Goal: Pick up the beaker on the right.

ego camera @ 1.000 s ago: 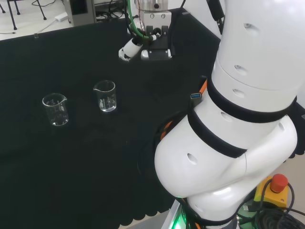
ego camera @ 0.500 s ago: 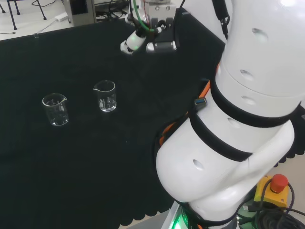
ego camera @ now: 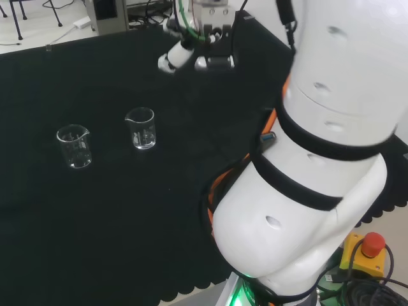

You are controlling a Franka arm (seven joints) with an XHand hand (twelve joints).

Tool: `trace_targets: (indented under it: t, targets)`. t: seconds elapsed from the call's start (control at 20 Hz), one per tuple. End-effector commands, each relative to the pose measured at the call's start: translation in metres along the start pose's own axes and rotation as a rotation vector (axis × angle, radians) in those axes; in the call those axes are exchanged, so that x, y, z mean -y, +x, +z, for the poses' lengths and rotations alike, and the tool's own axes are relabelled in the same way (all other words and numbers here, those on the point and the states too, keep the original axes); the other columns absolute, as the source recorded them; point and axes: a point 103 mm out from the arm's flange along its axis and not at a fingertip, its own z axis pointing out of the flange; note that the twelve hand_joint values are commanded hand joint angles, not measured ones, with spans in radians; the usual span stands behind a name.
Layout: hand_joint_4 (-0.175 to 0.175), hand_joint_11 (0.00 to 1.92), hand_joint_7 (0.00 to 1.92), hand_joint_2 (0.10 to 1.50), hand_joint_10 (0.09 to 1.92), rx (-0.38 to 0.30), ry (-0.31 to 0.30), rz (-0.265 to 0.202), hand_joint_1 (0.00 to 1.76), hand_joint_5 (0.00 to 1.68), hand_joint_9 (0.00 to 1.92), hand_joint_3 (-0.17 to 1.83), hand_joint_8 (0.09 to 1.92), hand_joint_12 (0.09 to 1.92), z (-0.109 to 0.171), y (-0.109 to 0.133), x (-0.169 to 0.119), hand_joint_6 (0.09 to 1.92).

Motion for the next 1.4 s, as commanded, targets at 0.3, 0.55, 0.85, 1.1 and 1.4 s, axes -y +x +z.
trace_targets:
  t: [0.3,0.55,0.85,1.1,1.4]
  targets:
    - [-0.025,0.0,0.16,0.5,0.67,-0.131,0.16,-0.171,0.81,0.21,0.33,0.76,0.61,1.27,0.103,0.005,-0.029,0.09]
    - [-0.021,0.0,0.16,0.49,0.66,-0.137,0.157,-0.208,0.8,0.21,0.32,0.76,0.6,1.26,0.111,0.003,-0.028,0.09]
    - [-0.015,0.0,0.12,0.48,0.65,-0.141,0.17,-0.233,0.78,0.18,0.3,0.75,0.59,1.25,0.122,0.004,-0.029,0.09]
    - [-0.007,0.0,0.09,0.49,0.7,-0.154,0.175,-0.25,0.76,0.15,0.24,0.69,0.56,1.21,0.131,0.004,-0.033,0.09]
    - [-0.008,0.0,0.08,0.49,0.72,-0.192,0.186,-0.262,0.76,0.14,0.21,0.66,0.56,1.15,0.14,0.001,-0.044,0.09]
